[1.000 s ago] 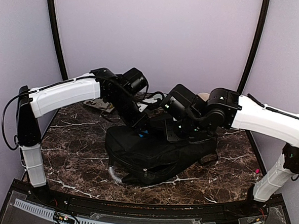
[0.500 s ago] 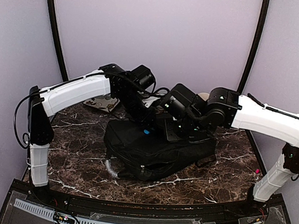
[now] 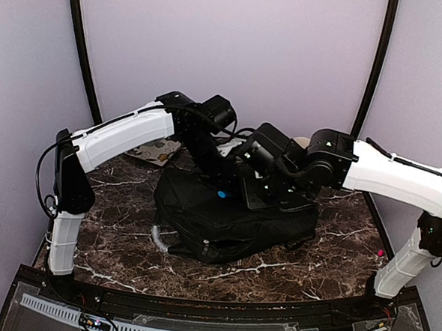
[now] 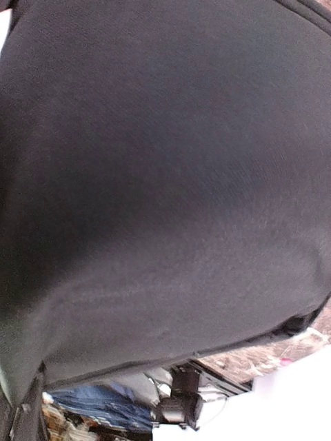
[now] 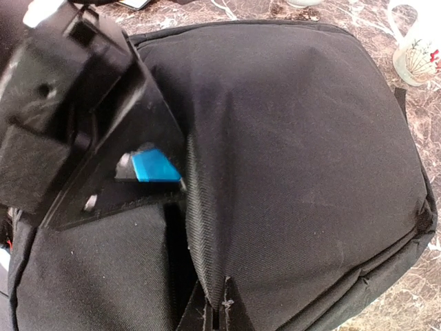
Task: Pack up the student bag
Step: Place the pen in the upper front pocket of the bag, then pass from the right arm to the left
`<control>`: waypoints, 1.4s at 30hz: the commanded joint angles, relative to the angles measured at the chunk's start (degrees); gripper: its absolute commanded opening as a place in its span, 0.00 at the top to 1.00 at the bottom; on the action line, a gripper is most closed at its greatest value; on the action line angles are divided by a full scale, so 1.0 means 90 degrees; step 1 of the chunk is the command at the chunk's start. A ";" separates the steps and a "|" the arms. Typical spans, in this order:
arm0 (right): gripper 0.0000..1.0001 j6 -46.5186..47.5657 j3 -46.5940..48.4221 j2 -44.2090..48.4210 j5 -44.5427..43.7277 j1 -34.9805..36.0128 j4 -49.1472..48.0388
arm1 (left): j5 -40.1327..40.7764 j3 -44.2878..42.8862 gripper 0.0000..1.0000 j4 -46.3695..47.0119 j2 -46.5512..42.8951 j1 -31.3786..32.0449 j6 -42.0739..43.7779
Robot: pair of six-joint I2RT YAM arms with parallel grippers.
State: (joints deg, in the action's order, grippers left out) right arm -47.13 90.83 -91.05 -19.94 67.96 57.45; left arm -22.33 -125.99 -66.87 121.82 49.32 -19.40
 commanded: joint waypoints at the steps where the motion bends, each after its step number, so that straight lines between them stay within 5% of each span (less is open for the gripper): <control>1: 1.00 0.0116 0.0226 0.0439 0.0628 0.0222 -0.1127 | -0.0274 -0.0268 0.49 0.0653 -0.0068 -0.0058 -0.0103; 15: 1.00 0.0017 -0.0077 0.0639 0.0471 0.0222 -0.1178 | -0.0344 0.0396 0.17 0.0987 -0.1666 -0.0538 0.0264; 18: 1.00 0.0017 -0.0111 0.0672 0.0482 0.0222 -0.1229 | -0.0068 0.0723 0.02 0.1329 -0.2229 -0.0696 0.0372; 29: 1.00 0.0224 0.0015 0.0634 0.0580 0.0224 -0.1449 | 0.0675 0.1494 0.02 0.1092 -0.2878 -0.1524 0.0490; 34: 1.00 0.0369 -0.0151 0.0686 0.0903 0.0224 -0.1702 | 0.0089 0.2560 0.02 0.1263 -0.3111 -0.1835 0.0477; 42: 1.00 0.0458 -0.0696 0.0987 0.0595 0.0209 -0.1997 | -0.2134 0.4619 0.02 0.2162 -0.3779 -0.2256 0.0876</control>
State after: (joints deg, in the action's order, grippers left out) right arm -44.62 85.14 -86.94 -13.47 69.38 50.26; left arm -29.56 -90.50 -51.77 93.93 30.55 -15.09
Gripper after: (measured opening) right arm 0.014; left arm 0.982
